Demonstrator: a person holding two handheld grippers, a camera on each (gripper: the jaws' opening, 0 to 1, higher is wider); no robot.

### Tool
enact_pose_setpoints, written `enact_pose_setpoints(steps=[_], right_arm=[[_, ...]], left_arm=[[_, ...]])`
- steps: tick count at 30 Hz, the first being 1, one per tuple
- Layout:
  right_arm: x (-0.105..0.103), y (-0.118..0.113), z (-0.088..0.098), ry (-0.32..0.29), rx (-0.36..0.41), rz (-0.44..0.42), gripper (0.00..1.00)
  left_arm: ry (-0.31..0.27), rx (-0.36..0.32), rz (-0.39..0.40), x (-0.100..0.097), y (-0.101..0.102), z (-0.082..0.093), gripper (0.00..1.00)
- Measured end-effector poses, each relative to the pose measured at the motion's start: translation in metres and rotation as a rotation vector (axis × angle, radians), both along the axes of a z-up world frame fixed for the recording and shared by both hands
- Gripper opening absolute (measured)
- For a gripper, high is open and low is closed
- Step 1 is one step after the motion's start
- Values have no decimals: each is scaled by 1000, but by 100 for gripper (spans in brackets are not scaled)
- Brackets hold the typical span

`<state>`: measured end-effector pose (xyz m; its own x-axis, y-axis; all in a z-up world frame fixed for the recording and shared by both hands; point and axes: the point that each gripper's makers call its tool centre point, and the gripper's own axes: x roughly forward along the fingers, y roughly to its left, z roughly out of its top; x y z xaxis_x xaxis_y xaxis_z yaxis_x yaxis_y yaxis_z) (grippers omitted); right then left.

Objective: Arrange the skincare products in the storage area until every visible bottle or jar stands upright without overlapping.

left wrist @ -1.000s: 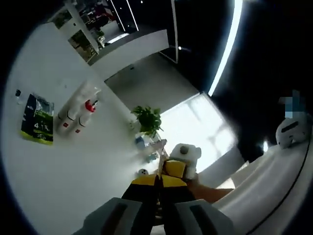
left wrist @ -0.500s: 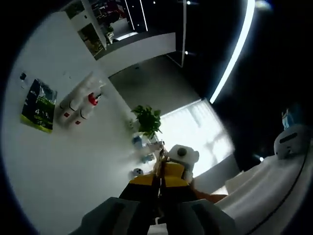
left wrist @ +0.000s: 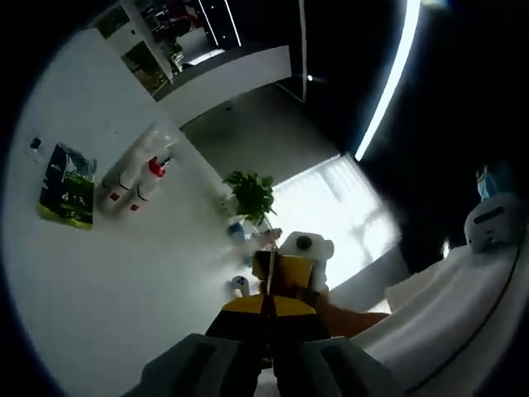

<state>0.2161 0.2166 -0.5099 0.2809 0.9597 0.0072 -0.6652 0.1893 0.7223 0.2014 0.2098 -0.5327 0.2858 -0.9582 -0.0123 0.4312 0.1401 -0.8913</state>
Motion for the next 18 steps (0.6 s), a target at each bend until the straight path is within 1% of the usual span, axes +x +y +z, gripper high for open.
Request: enact_pose_setpoints(steps=[1,2,3,5,9,11,12,13,14,15,16,17,18], right_arm=[[6,-2,-3,-17,-20,-36,3],[7,-2,-3,-25,-19,-35,2],[5,0,-2,-4,-2,-18,2],[6,-2,-3,16,6,-16,2],[7,-2,-6,53,8,0,3],[5,2,-4,71,25,19,4],[4,3,-3,78,41,28,7],[4,6,-6,89,32,39,13],[4,9,-10,82,9,37,21],[3,10,-11,81,2,37,21],[1,12,-15,89,-11,52,16],[-1,14,-15,81,-11,63,8],[-3,14,-11,60,2,71,3]], left_arm=[[16,-14,17,2,1,0,1],[27,-18,26,3,3,-1,2],[41,-20,25,3,3,-3,2],[62,-43,12,1,5,-2,2],[36,-24,0,-3,10,-2,1],[21,-19,-15,-5,11,1,1],[3,-12,-2,-4,14,1,1],[-9,-15,15,0,17,2,1],[3,-36,34,3,21,4,1],[7,-41,41,4,22,5,1],[4,-50,58,7,26,6,1],[6,-50,61,9,28,7,1],[5,-28,80,11,30,3,0]])
